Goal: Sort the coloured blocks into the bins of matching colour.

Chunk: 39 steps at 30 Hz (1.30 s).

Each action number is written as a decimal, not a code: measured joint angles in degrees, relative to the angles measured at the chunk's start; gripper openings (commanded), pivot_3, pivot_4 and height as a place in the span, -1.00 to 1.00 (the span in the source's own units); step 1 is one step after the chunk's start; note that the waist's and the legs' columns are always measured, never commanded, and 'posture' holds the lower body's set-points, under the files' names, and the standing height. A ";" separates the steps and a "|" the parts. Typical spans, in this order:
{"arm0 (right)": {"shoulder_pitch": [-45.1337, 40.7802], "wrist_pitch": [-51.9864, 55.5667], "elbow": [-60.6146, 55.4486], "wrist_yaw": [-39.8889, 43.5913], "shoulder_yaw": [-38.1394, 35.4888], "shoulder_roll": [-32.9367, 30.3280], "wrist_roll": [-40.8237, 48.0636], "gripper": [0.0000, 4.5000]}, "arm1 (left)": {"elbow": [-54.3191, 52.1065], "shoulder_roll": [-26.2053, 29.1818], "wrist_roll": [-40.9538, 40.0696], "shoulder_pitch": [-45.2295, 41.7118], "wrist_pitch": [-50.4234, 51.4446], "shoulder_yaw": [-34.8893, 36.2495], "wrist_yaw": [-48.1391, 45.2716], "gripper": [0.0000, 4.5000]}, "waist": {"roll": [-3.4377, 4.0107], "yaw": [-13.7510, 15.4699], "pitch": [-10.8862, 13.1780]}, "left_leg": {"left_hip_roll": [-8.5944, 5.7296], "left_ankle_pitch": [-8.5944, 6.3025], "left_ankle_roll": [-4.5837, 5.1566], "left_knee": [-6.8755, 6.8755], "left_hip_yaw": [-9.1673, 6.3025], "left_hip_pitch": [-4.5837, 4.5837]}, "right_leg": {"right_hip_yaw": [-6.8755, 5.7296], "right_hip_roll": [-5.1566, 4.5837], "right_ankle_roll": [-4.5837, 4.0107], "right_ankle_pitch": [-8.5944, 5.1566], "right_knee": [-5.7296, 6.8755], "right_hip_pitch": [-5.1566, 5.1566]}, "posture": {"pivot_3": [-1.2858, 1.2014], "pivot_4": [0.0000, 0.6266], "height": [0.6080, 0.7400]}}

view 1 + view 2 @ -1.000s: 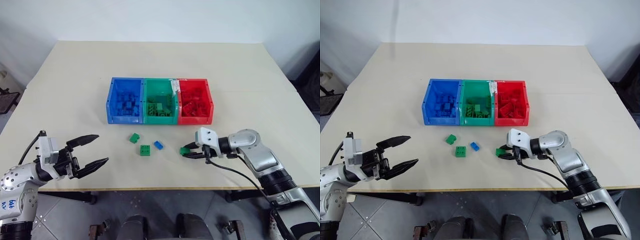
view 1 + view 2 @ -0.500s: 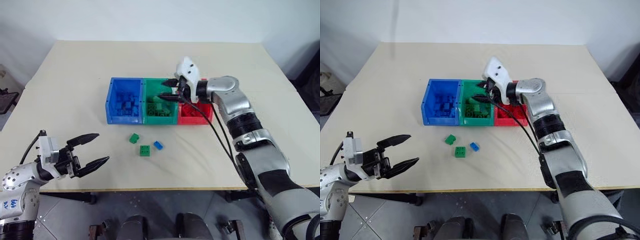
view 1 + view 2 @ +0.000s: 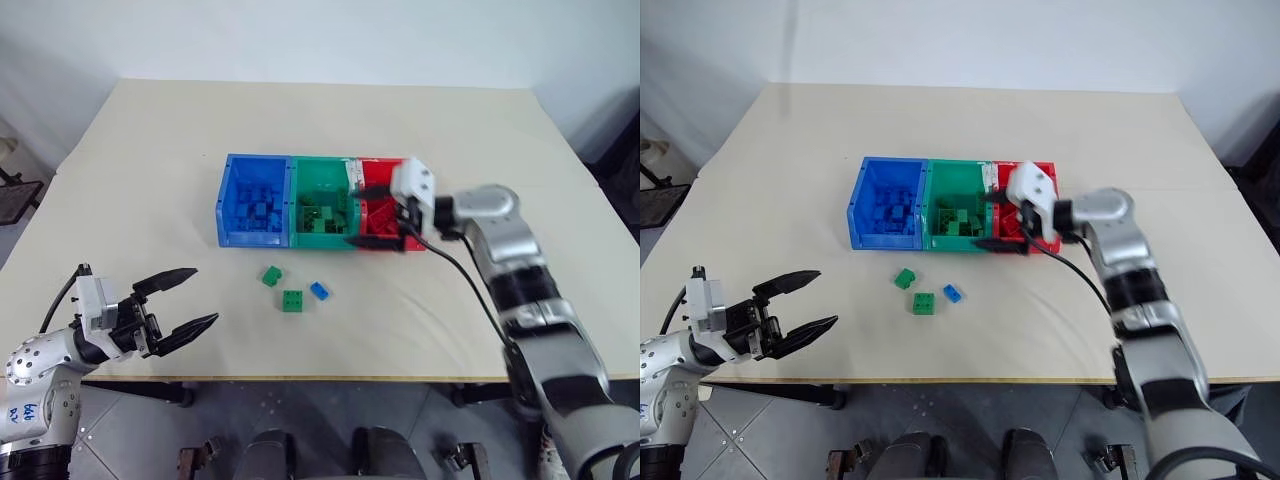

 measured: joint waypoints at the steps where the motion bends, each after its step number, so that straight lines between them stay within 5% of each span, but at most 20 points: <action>1: 2.68 1.53 -3.12 0.88 -0.22 -2.26 0.47 1.00 | 0.67 0.34 0.03 -0.25 -0.07 -0.02 -0.57 1.00 | 0.03 -0.02 0.01 | 0.02 0.00 0.00 -0.01 0.02 0.00 | -0.02 0.01 0.00 0.00 -0.15 0.05 | 0.03 -0.52 1.00; 8: 20.57 6.08 -14.57 4.79 -6.74 -17.64 3.90 1.00 | 6.10 3.08 1.13 -0.85 -1.48 0.30 -4.49 1.00 | 0.05 -0.08 0.02 | 0.13 0.01 -0.03 -0.15 0.45 0.10 | -0.12 0.08 0.00 0.00 -0.47 0.06 | 0.03 -0.52 1.00; 16: 26.69 8.63 -19.70 1.34 -10.66 -20.60 5.37 1.00 | 7.92 3.48 1.23 -2.06 -2.07 0.52 -5.26 1.00 | 0.05 0.01 0.02 | 0.17 0.01 -0.03 -0.15 0.53 0.13 | 0.08 0.00 0.00 0.00 -0.47 0.03 | 0.03 -0.52 1.00; 27: 17.40 11.50 -23.46 -5.24 3.25 -3.91 2.97 1.00 | 7.66 3.47 0.25 -2.43 -1.27 0.76 -6.04 1.00 | 0.05 -0.07 0.02 | 0.17 0.00 -0.05 -0.13 0.49 0.10 | 0.11 0.00 0.00 0.00 -0.38 -0.03 | 0.03 -0.52 1.00; 39: 9.37 -0.81 -5.15 -11.34 11.70 9.76 -7.35 1.00 | 5.34 2.33 -0.71 1.79 -0.95 4.28 -5.57 1.00 | -0.02 -0.23 -0.02 | 0.12 0.01 -0.04 -0.09 0.37 0.10 | 0.06 0.04 0.00 0.00 -0.15 -0.08 | 0.03 -0.52 1.00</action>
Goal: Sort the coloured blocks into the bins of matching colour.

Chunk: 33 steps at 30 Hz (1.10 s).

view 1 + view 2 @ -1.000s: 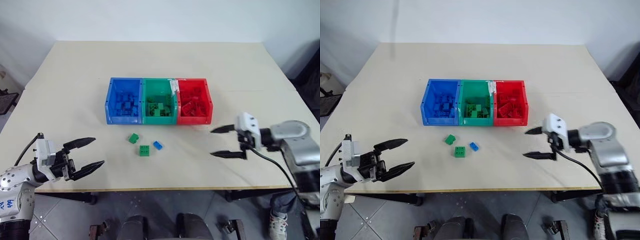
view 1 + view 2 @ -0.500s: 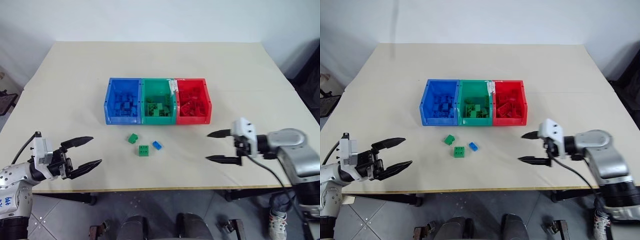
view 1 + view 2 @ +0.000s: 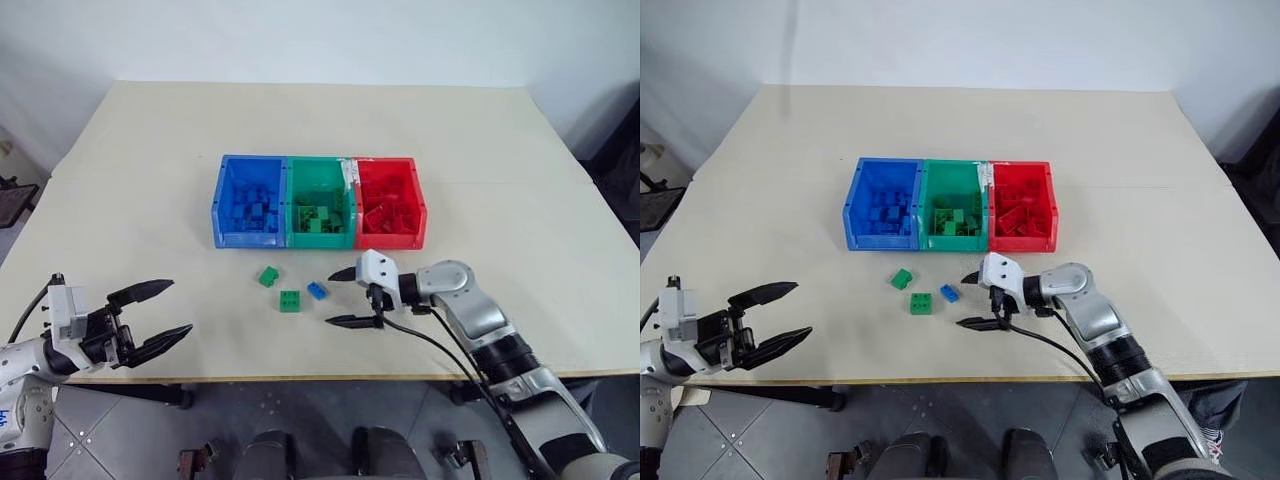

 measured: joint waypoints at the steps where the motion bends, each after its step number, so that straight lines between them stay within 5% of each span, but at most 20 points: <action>1: -1.21 -0.78 2.18 -0.75 0.26 1.31 -0.86 1.00 | -0.29 -0.36 0.00 0.30 0.00 0.21 0.42 1.00 | 0.00 -0.07 0.00 | 0.00 0.00 0.00 0.00 0.01 0.00 | 0.00 0.01 0.00 0.00 0.00 0.00 | 0.03 -0.52 1.00; 6: -5.91 -3.30 9.55 -3.40 1.51 7.44 -3.70 1.00 | -2.42 -1.79 0.00 1.35 0.00 0.17 1.76 1.00 | -0.01 -0.49 -0.01 | 0.06 0.01 -0.05 -0.02 -0.01 0.02 | 0.02 0.05 0.00 0.00 0.39 -0.19 | 0.03 -0.52 1.00; 9: -6.26 -3.54 10.62 -3.07 1.59 8.10 -4.00 0.73 | -2.75 -1.90 0.00 1.95 0.01 0.22 2.28 1.00 | -0.03 -0.45 -0.02 | 0.01 0.00 -0.05 -0.01 0.00 0.02 | 0.03 0.03 0.00 0.00 0.48 -0.21 | 0.03 -0.52 1.00; 20: -5.55 -3.20 9.85 -2.12 0.70 6.34 -3.69 -0.79 | -3.63 -2.10 0.00 2.27 -0.01 0.19 2.92 1.00 | -0.06 0.05 -0.04 | -0.01 -0.01 -0.06 0.03 -0.10 0.02 | 0.10 -0.06 0.00 0.00 0.47 -0.17 | 0.03 -0.52 1.00; 33: -3.35 7.38 -4.51 -0.14 -5.63 2.63 4.33 -0.79 | -1.56 -2.36 0.02 -0.85 -0.23 -0.54 2.31 1.00 | -0.03 -0.07 -0.02 | 0.03 -0.01 -0.06 0.01 -0.09 -0.02 | 0.04 -0.05 0.00 0.00 0.44 -0.22 | 0.03 -0.52 1.00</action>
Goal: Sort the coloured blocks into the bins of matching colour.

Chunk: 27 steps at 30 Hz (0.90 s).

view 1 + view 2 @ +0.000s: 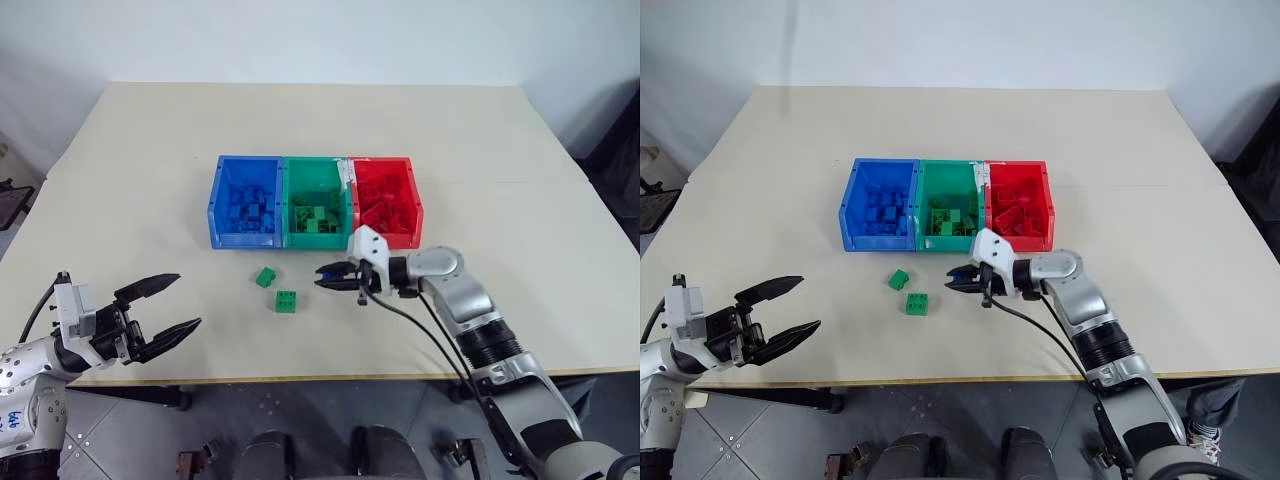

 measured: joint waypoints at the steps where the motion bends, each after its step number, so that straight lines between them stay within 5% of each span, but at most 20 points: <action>1: -0.53 1.01 -0.99 0.02 -0.34 0.03 0.88 -0.79 | 0.03 0.00 0.00 -0.05 -0.04 0.00 -0.09 1.00 | 0.00 -0.02 0.00 | 0.00 0.00 0.00 0.00 0.00 0.01 | 0.00 0.00 0.00 0.00 0.00 0.00 | 0.03 -0.52 1.00; 8: -14.94 1.24 5.63 -6.53 -2.79 7.06 2.34 -0.79 | 0.41 0.00 0.08 -1.14 -0.47 -0.29 -0.69 1.00 | -0.03 -0.43 -0.02 | 0.00 -0.01 -0.03 -0.06 0.06 0.00 | 0.04 0.00 -0.01 0.00 0.45 -0.31 | 0.03 -0.52 1.00; 16: -32.07 -13.43 36.63 -20.65 -4.30 21.07 -2.97 -0.79 | 1.11 -0.48 0.18 -1.41 -1.53 -0.41 -0.40 1.00 | -0.05 -1.55 -0.03 | -0.04 0.01 -0.05 -0.11 0.06 -0.04 | 0.03 0.12 -0.01 0.01 0.91 -0.58 | 0.03 -0.52 1.00; 24: -37.99 -24.47 50.92 -29.98 -7.36 26.31 -5.94 0.39 | 0.83 -0.73 0.20 -1.21 -2.18 -0.36 0.72 1.00 | 0.05 -1.50 0.05 | -0.07 0.01 -0.05 -0.10 -0.03 -0.07 | 0.30 0.10 -0.01 0.01 0.92 -0.58 | 0.03 -0.52 1.00; 27: -38.30 -26.89 52.34 -31.90 -8.53 25.80 -6.64 0.39 | 0.81 -0.73 0.20 -1.23 -2.20 -0.38 1.06 1.00 | 0.04 -1.56 0.05 | -0.08 0.01 -0.05 -0.11 -0.03 -0.07 | 0.50 0.11 -0.01 0.01 0.91 -0.59 | 0.03 -0.52 1.00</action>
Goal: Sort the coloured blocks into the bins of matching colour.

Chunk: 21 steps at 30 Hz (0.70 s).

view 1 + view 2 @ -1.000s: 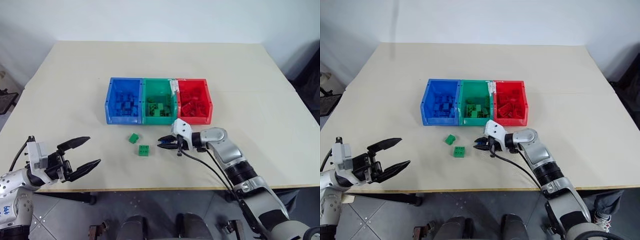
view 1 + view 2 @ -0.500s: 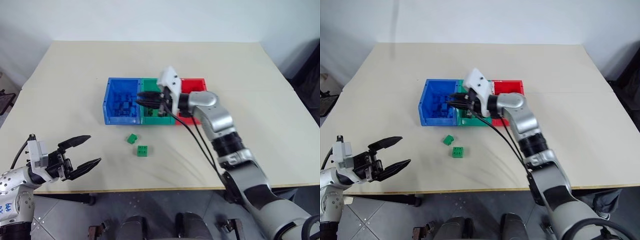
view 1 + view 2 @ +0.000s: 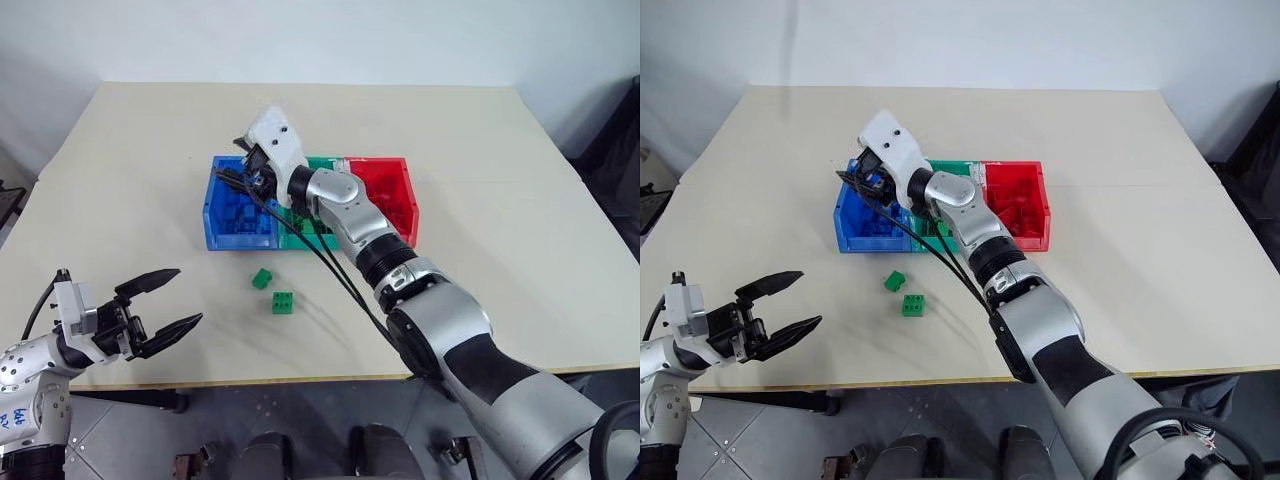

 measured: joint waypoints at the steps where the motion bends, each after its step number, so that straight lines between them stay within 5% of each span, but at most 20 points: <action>1: 0.00 -0.53 0.02 0.07 -0.30 -0.56 -0.04 0.39 | -0.04 0.00 0.00 0.00 0.00 0.00 0.04 1.00 | -0.01 0.00 0.00 | 0.00 0.00 0.00 0.00 0.00 0.00 | 0.01 0.00 0.00 0.00 0.00 -0.01 | 0.03 -0.52 1.00; 7: 0.77 -2.46 0.09 0.40 -1.57 -4.34 -0.81 0.39 | -0.11 -0.20 0.09 0.00 -0.43 -0.08 0.09 1.00 | -0.10 -0.21 -0.05 | 0.02 0.00 0.00 -0.02 0.04 0.00 | 0.04 -0.01 0.00 0.00 -0.01 -0.01 | 0.03 -0.52 1.00; 16: 0.96 -1.66 1.86 1.49 -1.46 -1.72 -2.20 0.39 | -0.18 -0.68 0.36 -1.38 -0.72 -1.37 1.02 1.00 | -0.18 -1.30 -0.11 | 0.06 0.05 -0.08 -0.17 0.01 0.04 | 0.04 0.01 0.00 0.00 0.00 -0.04 | 0.03 -0.52 1.00; 21: 5.60 -3.75 -3.46 12.58 -2.11 -4.63 0.14 0.39 | -1.90 -0.77 0.88 1.86 -0.78 -1.30 3.84 1.00 | -0.18 -1.17 -0.10 | 0.01 0.04 -0.07 -0.18 -0.15 0.04 | 0.18 -0.01 0.00 0.00 -0.01 0.03 | 0.03 -0.52 1.00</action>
